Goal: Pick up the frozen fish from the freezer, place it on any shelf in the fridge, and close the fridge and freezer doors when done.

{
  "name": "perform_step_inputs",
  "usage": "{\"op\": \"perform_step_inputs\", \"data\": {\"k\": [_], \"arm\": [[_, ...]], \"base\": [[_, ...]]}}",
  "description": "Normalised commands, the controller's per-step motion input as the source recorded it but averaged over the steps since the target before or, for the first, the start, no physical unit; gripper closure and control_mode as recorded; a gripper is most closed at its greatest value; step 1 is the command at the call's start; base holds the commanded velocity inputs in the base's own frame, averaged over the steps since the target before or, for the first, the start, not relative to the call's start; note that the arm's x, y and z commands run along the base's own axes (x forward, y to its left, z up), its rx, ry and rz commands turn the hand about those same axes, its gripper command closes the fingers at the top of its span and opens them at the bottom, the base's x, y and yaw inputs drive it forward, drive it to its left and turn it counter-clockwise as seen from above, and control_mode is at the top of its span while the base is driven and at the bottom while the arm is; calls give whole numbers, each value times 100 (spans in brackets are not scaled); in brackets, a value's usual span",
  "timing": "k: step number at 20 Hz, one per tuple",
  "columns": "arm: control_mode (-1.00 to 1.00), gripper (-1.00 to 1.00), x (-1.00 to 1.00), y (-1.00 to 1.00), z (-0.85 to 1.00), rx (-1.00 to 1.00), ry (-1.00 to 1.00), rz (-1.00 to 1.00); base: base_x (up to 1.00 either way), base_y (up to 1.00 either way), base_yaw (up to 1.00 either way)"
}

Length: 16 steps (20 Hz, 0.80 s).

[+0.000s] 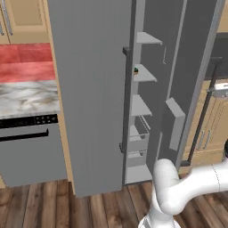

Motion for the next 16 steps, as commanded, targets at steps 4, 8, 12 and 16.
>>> {"op": "perform_step_inputs", "data": {"k": [4, 8, 12, 16], "arm": [[-100, -100, 15, 100, 0, 0, -4, 8], [-100, -100, 12, 100, 0, 0, -11, 0], [-100, -100, 9, 100, 0, 0, -19, -11], [-100, -100, 31, 100, 0, 0, -19, -22]], "base": [[0, 0, 0], [0, 0, 0], [0, 0, 0], [0, 0, 0]]}}
